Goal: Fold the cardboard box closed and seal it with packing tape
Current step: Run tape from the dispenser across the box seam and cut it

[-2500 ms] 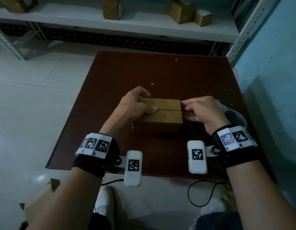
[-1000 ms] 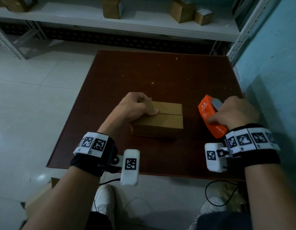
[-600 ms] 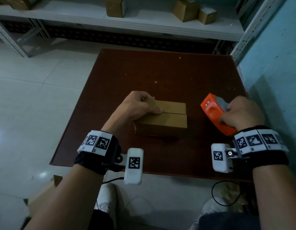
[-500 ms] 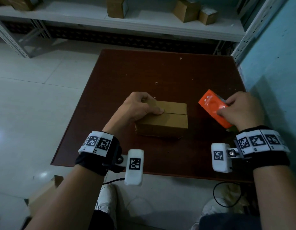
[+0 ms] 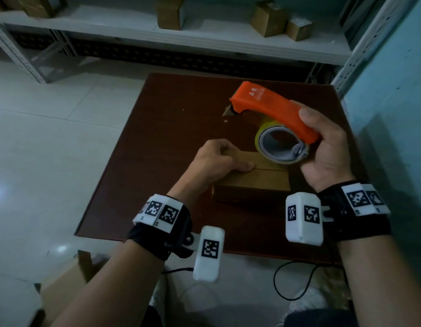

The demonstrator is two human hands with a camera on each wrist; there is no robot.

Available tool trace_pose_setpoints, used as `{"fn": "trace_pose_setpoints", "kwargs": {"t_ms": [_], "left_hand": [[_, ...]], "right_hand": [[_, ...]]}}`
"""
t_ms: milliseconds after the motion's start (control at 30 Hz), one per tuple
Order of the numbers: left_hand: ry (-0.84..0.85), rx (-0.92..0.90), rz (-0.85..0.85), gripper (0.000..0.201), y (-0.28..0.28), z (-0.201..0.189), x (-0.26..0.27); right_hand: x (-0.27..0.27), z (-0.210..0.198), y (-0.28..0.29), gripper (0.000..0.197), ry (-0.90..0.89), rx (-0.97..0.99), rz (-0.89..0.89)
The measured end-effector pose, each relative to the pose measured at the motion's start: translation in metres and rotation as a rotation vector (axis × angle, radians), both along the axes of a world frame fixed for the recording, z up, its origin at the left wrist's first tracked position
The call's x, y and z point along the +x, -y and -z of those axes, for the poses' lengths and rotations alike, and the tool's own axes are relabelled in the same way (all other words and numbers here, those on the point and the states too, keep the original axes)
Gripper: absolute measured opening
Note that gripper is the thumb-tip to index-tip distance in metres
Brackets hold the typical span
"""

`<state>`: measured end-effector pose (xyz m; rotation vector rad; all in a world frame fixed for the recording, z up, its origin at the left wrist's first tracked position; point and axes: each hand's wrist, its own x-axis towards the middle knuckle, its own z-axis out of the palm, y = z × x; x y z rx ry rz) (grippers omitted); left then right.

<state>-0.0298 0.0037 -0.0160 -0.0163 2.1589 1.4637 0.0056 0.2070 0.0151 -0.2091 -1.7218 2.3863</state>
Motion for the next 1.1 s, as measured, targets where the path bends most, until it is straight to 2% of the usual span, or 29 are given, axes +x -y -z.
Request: {"fn": "trace_pose_setpoints", "kwargs": {"t_ms": [167,300,467,700,800,867,933,1000,1033,1100], "left_hand": [[-0.026,0.042,-0.026,0.033,-0.004,0.005,0.004],[-0.05,0.12,-0.002,0.025,-0.002,0.006,0.008],[-0.02,0.21,-0.022,0.027,-0.004,0.008,0.01],[0.181,0.439,-0.071,0.028,-0.007,0.01,0.007],[0.234,0.515,-0.044,0.035,0.006,0.01,0.001],[0.258,0.484,-0.022,0.016,0.019,0.009,-0.005],[0.193,0.368,-0.085,0.029,0.031,0.0,-0.011],[0.178,0.408,-0.202,0.039,0.043,-0.007,-0.015],[0.16,0.429,-0.205,0.05,0.049,-0.011,-0.016],[0.153,0.416,-0.101,0.07,0.056,-0.013,-0.017]], "right_hand": [[0.003,0.002,0.013,0.011,-0.005,-0.035,-0.056],[0.005,0.005,0.022,0.012,0.006,-0.042,-0.093],[0.003,0.006,0.023,0.013,0.002,-0.074,-0.083],[0.005,0.01,0.02,0.015,0.008,-0.062,-0.085],[0.005,0.01,0.022,0.015,-0.003,-0.038,-0.089],[0.006,0.01,0.022,0.015,-0.01,-0.018,-0.095],[0.006,0.009,0.023,0.015,-0.015,-0.001,-0.1],[0.006,0.01,0.023,0.015,-0.017,0.017,-0.098],[0.006,0.01,0.023,0.016,-0.018,0.026,-0.097],[0.006,0.011,0.022,0.016,-0.017,0.041,-0.098]]}}
